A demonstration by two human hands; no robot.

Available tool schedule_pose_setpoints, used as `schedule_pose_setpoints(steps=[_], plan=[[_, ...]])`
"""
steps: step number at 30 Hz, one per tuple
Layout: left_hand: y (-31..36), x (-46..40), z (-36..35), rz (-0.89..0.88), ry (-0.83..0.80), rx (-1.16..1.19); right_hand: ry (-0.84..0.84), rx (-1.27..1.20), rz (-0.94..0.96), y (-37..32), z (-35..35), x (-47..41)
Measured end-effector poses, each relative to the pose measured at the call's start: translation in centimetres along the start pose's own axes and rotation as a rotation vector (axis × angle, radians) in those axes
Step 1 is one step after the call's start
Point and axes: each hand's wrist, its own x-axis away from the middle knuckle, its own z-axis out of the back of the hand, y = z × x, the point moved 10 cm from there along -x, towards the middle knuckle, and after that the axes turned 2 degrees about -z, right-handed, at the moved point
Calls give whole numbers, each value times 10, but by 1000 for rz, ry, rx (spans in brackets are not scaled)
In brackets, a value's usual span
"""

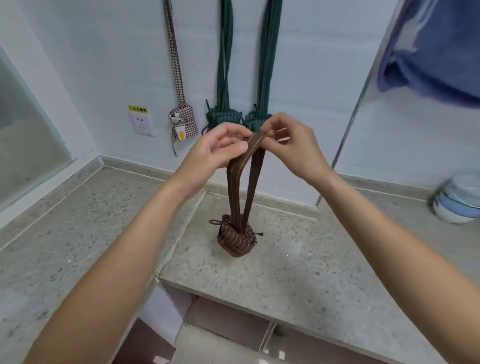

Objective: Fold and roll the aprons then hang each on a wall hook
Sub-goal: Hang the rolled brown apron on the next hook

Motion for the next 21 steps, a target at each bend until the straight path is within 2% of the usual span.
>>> schedule_pose_setpoints(steps=[3,5,8,11,14,16,19,21], plan=[[6,-25,-15,36,-9,-10,17,25,-48,3,27,-17],[17,-48,-27,12,-24,-19,-18,-63,-99,6,40,-31],[33,-81,-37,-62,-25,-30,-82,-219,-126,8,53,-48],[46,-114,-41,-144,17,-6,-52,-387,-158,12,76,-63],[54,-140,-44,-227,39,-21,-18,-360,-157,12,96,-74],[58,-159,-46,-304,55,-113,3,-316,-107,9,108,-85],[72,-187,-46,-470,174,-439,73,-227,-20,-1,130,-110],[81,-200,-48,-572,240,-576,134,-192,11,-7,142,-127]])
